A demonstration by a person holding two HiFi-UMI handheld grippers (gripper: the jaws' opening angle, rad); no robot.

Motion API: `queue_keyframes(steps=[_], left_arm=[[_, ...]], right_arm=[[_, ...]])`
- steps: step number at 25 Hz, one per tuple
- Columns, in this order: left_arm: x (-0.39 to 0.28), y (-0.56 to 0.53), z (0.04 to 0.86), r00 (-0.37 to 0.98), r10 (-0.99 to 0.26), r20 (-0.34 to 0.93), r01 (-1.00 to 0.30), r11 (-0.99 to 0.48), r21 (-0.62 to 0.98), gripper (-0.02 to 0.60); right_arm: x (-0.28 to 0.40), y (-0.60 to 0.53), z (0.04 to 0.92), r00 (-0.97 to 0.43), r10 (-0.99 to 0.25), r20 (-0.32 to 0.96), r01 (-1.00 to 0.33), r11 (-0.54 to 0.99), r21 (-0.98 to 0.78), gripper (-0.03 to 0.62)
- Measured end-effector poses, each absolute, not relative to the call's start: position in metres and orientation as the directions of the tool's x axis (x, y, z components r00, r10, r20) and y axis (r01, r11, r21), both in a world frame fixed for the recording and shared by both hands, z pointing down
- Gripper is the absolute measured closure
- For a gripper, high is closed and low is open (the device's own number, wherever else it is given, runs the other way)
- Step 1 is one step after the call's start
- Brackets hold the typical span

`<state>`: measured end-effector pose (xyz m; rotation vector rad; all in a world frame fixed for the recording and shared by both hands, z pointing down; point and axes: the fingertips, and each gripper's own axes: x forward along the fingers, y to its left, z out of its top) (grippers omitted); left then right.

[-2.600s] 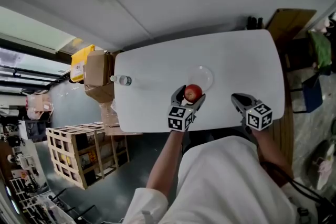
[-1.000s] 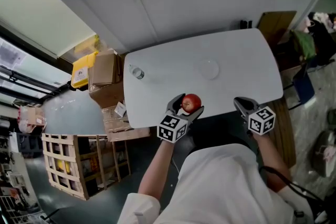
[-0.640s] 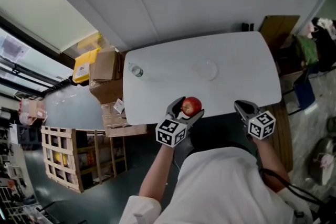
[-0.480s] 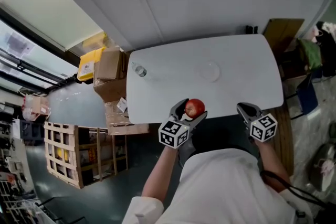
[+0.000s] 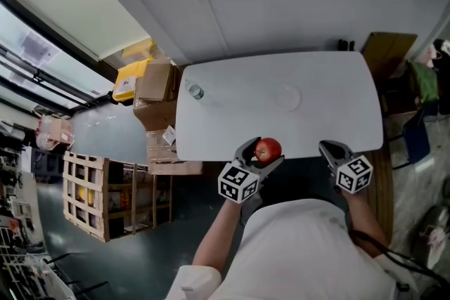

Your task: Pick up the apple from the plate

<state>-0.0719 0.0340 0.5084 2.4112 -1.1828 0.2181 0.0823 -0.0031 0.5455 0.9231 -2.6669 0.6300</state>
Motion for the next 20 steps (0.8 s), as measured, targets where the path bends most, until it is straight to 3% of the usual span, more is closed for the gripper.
queue_keyframes(steps=[20], left_arm=[[-0.072,0.021,0.499,0.623,-0.715,0.318,-0.781,-0.543,0.308,0.184]], right_arm=[[0.085,-0.017,0.536,-0.773,-0.528,0.350,-0.627,0.717,-0.305,0.559]])
